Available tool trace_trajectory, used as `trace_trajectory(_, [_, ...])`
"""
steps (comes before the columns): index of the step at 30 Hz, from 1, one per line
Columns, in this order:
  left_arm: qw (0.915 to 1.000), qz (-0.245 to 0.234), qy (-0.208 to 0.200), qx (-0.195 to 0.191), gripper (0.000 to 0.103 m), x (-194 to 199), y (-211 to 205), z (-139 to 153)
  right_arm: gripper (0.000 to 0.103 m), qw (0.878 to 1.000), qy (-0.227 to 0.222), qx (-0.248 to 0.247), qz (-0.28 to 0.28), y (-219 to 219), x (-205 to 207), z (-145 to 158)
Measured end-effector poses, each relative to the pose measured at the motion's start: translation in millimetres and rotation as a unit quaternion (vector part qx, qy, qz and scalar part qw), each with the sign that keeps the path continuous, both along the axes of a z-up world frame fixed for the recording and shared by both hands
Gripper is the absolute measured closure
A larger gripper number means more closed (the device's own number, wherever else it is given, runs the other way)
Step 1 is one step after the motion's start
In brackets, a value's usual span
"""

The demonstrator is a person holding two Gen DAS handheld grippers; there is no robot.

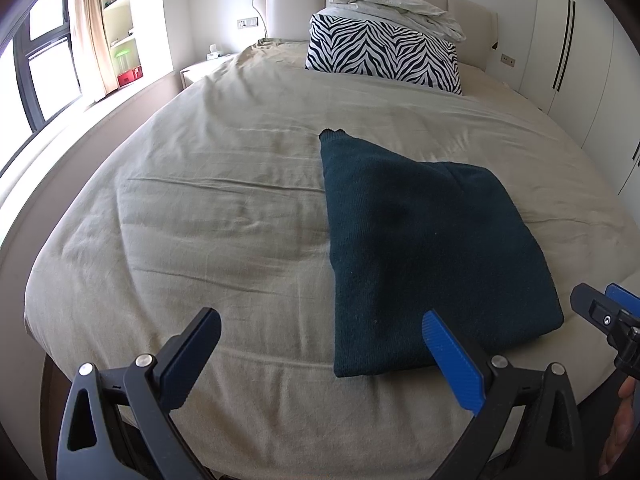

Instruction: Fold small clothes

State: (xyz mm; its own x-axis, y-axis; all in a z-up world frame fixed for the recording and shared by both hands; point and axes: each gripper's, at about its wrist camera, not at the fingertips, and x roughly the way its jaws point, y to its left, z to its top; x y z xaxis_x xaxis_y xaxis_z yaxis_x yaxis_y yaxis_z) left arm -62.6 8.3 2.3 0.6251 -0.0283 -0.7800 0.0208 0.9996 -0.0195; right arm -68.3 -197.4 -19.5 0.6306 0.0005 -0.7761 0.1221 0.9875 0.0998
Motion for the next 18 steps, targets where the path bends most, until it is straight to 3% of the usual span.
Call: trace_trajectory(18, [0.9999, -0.008, 0.008, 0.0, 0.0, 2.3, 1.2, -4.1, 0.0, 1.0, 0.003, 0.002, 0.003, -0.5, -0.9, -1.8])
